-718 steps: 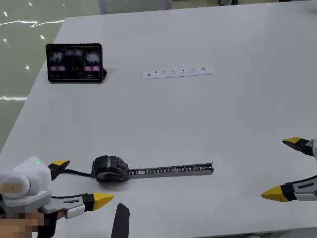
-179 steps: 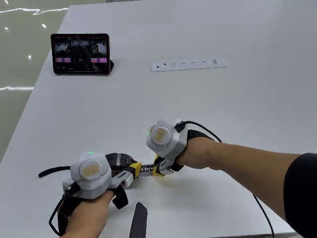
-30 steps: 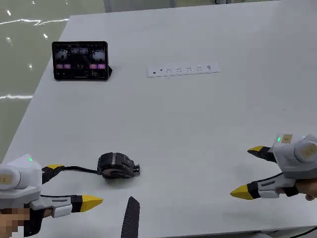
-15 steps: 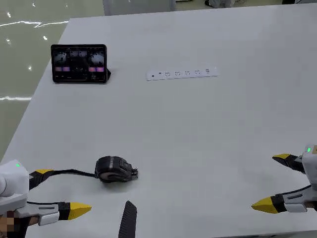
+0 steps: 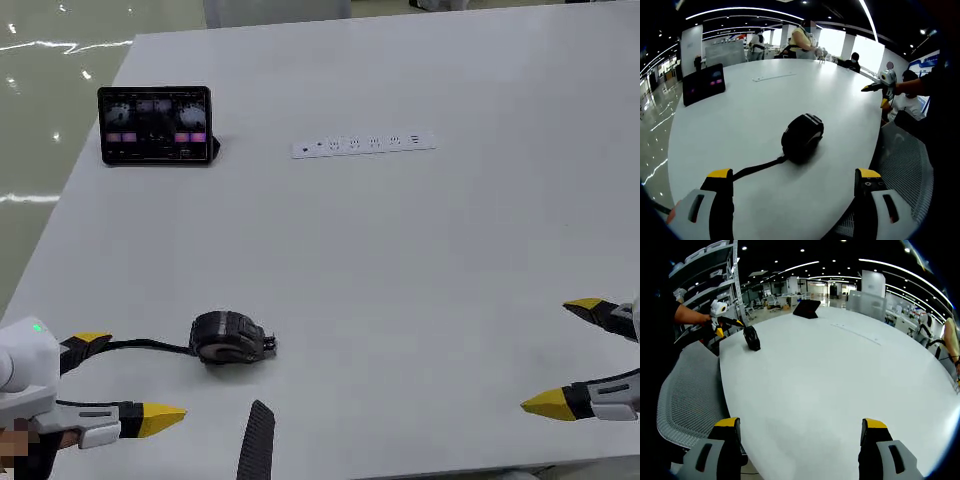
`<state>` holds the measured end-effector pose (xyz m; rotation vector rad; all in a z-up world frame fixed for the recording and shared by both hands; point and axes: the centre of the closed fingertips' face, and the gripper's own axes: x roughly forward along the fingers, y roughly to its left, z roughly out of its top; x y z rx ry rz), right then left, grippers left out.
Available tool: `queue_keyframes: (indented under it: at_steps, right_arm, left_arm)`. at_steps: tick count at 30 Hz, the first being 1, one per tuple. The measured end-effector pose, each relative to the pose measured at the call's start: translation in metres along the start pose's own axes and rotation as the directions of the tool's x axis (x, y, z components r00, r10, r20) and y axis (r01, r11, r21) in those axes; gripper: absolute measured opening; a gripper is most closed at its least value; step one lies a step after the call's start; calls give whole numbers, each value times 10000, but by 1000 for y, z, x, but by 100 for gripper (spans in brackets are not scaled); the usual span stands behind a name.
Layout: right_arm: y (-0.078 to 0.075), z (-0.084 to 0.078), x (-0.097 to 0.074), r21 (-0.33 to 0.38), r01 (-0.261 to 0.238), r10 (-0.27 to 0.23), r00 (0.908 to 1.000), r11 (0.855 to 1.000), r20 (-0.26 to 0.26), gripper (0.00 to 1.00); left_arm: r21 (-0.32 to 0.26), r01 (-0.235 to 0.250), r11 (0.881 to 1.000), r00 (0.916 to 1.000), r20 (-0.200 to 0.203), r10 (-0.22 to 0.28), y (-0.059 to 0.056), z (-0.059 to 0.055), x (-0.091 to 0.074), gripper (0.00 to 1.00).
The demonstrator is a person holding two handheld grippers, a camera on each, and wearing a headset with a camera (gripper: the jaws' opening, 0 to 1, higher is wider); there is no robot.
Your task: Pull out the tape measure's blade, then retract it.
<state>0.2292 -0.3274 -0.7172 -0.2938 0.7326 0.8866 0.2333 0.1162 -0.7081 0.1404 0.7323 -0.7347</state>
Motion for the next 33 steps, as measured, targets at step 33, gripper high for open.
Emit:
queue_keyframes:
  at_steps: [33]
  right_arm:
    - [4, 8, 9, -232, -162, 159, 9998, 9996, -109, 99]
  left_arm:
    - [182, 229, 9996, 9997, 57, -230, -1, 4, 1, 99]
